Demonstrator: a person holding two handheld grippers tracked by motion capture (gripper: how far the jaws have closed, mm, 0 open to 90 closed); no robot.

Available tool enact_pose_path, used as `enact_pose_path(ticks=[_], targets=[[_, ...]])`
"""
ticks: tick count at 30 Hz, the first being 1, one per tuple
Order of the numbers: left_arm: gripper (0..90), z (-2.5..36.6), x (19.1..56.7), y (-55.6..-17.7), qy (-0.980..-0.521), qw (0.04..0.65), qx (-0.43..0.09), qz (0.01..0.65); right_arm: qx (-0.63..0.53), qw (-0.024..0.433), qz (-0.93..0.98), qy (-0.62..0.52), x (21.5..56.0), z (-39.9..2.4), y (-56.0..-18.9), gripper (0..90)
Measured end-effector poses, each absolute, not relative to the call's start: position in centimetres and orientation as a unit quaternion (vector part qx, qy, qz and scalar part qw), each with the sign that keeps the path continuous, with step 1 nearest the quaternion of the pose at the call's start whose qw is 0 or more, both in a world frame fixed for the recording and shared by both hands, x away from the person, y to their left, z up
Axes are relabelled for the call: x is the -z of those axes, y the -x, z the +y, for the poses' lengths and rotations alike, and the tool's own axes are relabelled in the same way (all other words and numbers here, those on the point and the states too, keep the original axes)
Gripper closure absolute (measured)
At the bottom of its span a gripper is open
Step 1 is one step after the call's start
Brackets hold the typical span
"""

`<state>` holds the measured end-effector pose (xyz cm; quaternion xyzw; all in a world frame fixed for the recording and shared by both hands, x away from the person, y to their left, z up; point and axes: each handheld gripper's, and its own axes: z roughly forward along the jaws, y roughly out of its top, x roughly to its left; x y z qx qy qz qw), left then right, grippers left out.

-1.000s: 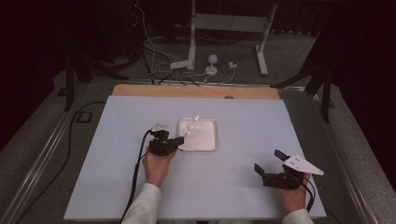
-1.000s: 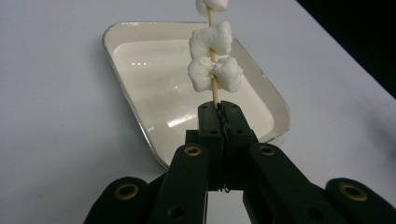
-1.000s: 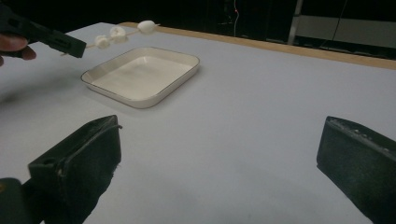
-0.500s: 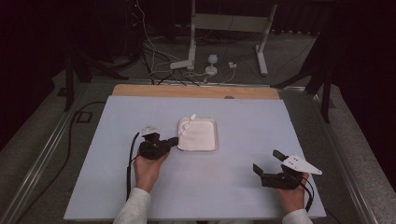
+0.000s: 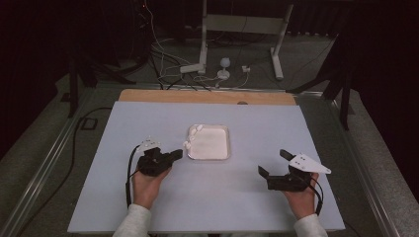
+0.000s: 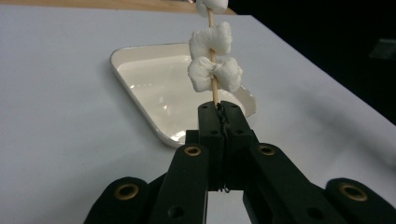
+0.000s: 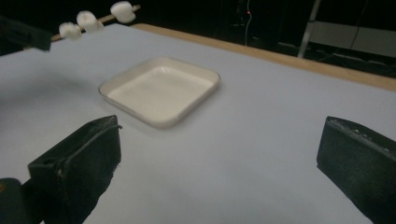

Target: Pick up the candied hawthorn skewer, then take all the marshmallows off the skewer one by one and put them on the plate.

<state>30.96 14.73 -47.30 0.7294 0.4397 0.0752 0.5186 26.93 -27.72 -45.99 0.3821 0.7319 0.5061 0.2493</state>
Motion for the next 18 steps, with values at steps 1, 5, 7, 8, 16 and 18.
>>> enact_pose_path(ticks=[1, 5, 7, 8, 16, 18], targets=[[90.0, 14.8, 47.3, -30.9, -0.729, 0.523, -0.077, 0.435, -0.507, 0.249, 0.733, -0.38, 45.6, -27.5, -27.2, 0.0], [90.0, 15.0, 47.1, -30.8, -0.725, 0.533, -0.079, 0.428, -0.508, 0.242, 0.736, -0.377, 44.5, -26.7, -28.1, 0.0], [90.0, 15.0, 47.1, -30.7, -0.723, 0.539, -0.078, 0.425, -0.513, 0.228, 0.737, -0.376, 43.8, -26.2, -28.8, 0.0], [90.0, 15.0, 47.0, -30.7, -0.723, 0.541, -0.079, 0.422, -0.517, 0.222, 0.737, -0.375, 43.5, -25.9, -29.2, 0.0], [90.0, 14.6, 46.7, -30.5, -0.727, 0.554, -0.079, 0.399, -0.536, 0.189, 0.736, -0.368, 41.1, -23.4, -32.0, 0.0], [90.0, 14.5, 46.6, -30.5, -0.724, 0.56, -0.077, 0.396, -0.541, 0.182, 0.736, -0.365, 40.6, -22.7, -32.5, 0.0]])
